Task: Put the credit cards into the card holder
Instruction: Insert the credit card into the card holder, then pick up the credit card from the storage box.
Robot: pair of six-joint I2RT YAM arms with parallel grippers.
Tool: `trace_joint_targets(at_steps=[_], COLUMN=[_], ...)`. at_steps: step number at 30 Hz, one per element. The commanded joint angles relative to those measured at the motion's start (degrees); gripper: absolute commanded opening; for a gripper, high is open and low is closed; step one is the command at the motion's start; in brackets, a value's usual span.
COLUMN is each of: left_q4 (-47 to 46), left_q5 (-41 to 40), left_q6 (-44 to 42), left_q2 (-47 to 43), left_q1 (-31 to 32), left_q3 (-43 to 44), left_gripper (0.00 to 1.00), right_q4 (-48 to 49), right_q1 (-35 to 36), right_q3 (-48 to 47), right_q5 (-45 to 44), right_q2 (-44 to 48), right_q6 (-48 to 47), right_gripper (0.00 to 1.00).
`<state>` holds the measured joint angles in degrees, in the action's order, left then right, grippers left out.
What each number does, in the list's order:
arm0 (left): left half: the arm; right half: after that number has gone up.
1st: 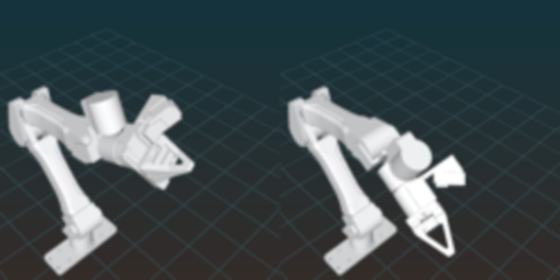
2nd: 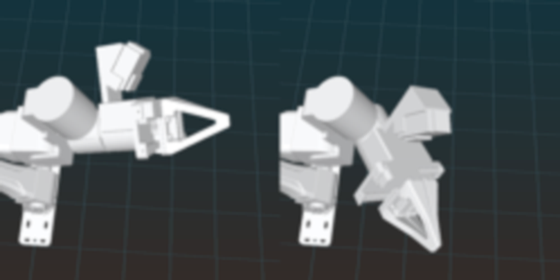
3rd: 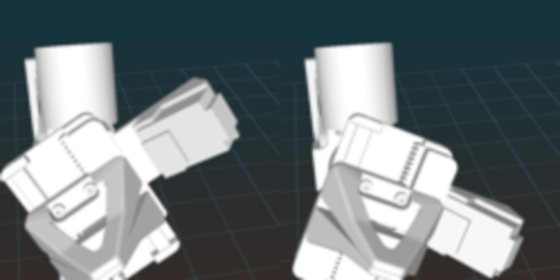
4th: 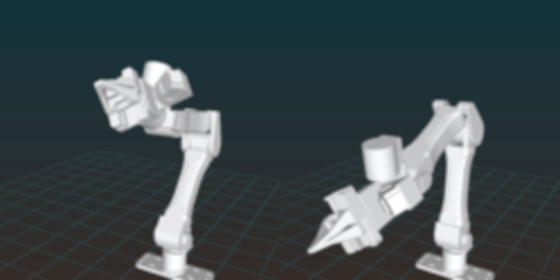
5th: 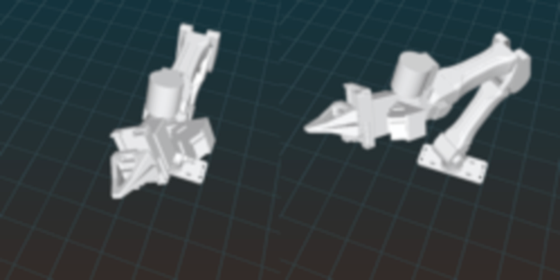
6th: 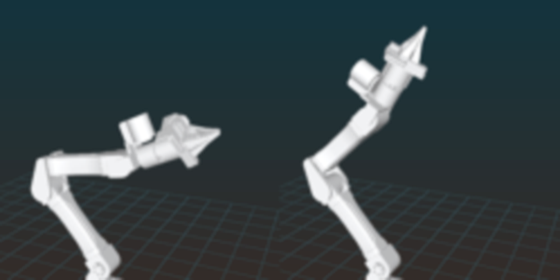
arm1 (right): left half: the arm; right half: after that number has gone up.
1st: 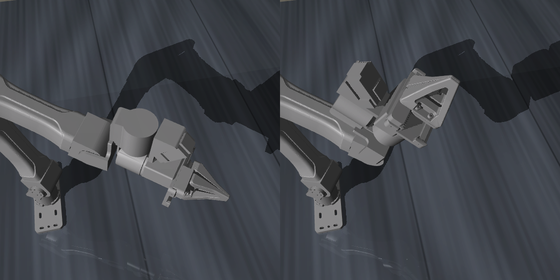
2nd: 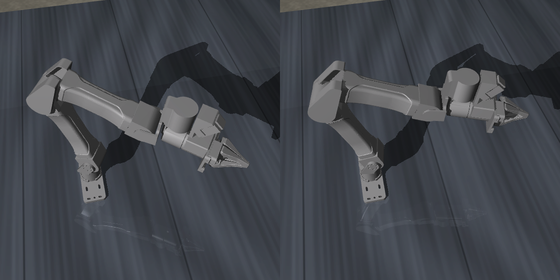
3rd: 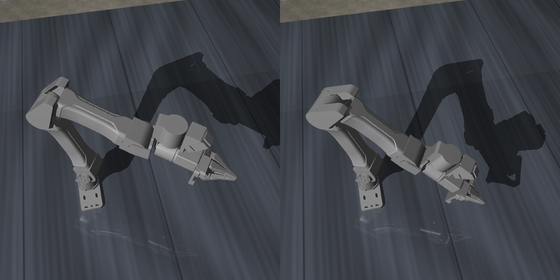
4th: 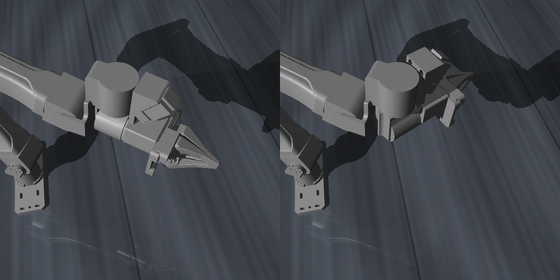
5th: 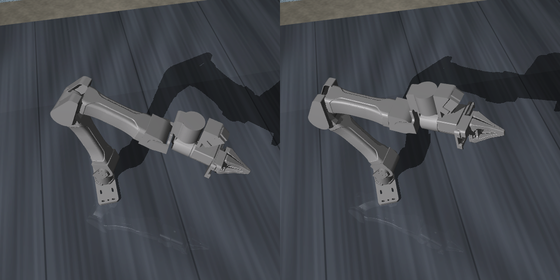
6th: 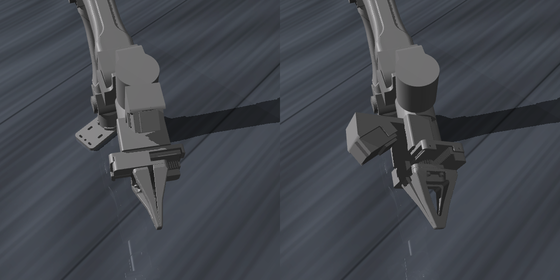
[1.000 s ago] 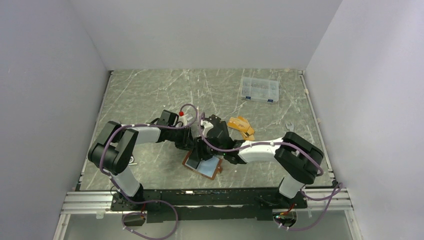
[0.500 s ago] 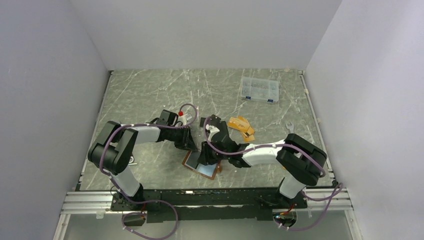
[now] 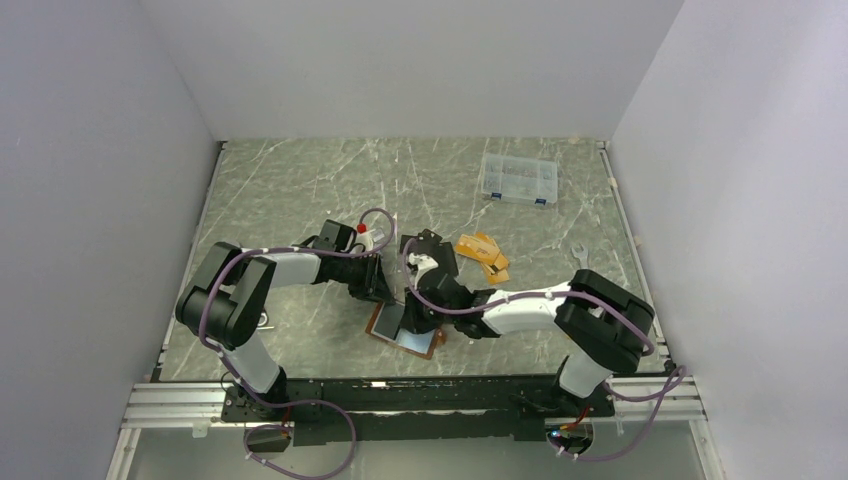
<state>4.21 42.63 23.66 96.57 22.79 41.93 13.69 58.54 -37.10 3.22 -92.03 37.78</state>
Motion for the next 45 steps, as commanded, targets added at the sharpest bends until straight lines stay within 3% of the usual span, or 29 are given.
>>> trace_joint_targets(at_steps=[1,12,18,21,24,25,30,34,38,42,45], left_q4=[-0.5,-1.0,3.9,7.6,12.0,13.9,22.6,27.2,29.0,30.0,25.9], left_q5=[-0.1,-0.1,-0.9,-1.7,-2.2,-2.1,-1.3,-2.7,-2.8,-0.6,-0.2], left_q6=[-0.7,-0.5,-3.5,-5.8,-8.7,-9.7,-15.7,-18.7,-20.3,-21.8,-22.4], left_q2=[-0.3,0.2,-2.2,-3.5,-4.9,-5.1,-4.2,0.5,10.4,20.3,24.5], left_q1=[-0.3,0.6,0.3,0.1,-0.8,-1.1,-2.6,-1.8,0.9,4.3,6.1], left_q3=[1.6,1.5,5.3,8.2,11.5,13.0,21.4,31.9,45.2,57.6,60.5], left_gripper=[0.27,0.31,0.37,0.45,0.65,0.77,0.82,0.81,0.81,0.79,0.78], right_q4=[-5.9,-3.7,-7.1,-10.1,-12.0,-13.1,-18.8,-21.5,-17.3,-14.1,-13.1], right_q1=[2.5,3.0,-0.7,-3.8,-9.1,-11.1,-23.7,-36.1,-44.8,-48.5,-49.8], right_q3=[-3.2,-8.6,-6.3,-3.9,-1.3,-1.0,-2.0,-5.4,-8.2,-11.6,-13.4], right_q5=[-3.7,-3.9,-3.9,-3.7,-3.5,-3.5,-2.1,1.0,4.3,7.9,8.8], right_q2=[-0.8,-4.4,4.0,9.9,16.9,19.0,24.4,20.3,12.2,4.1,-0.8], right_q6=[-2.4,-4.3,-4.2,-3.9,-3.6,-3.7,-5.6,-7.7,-9.6,-10.7,-11.2], right_gripper=[0.14,0.12,0.20,0.26,0.37,0.41,0.53,0.57,0.60,0.66,0.69])
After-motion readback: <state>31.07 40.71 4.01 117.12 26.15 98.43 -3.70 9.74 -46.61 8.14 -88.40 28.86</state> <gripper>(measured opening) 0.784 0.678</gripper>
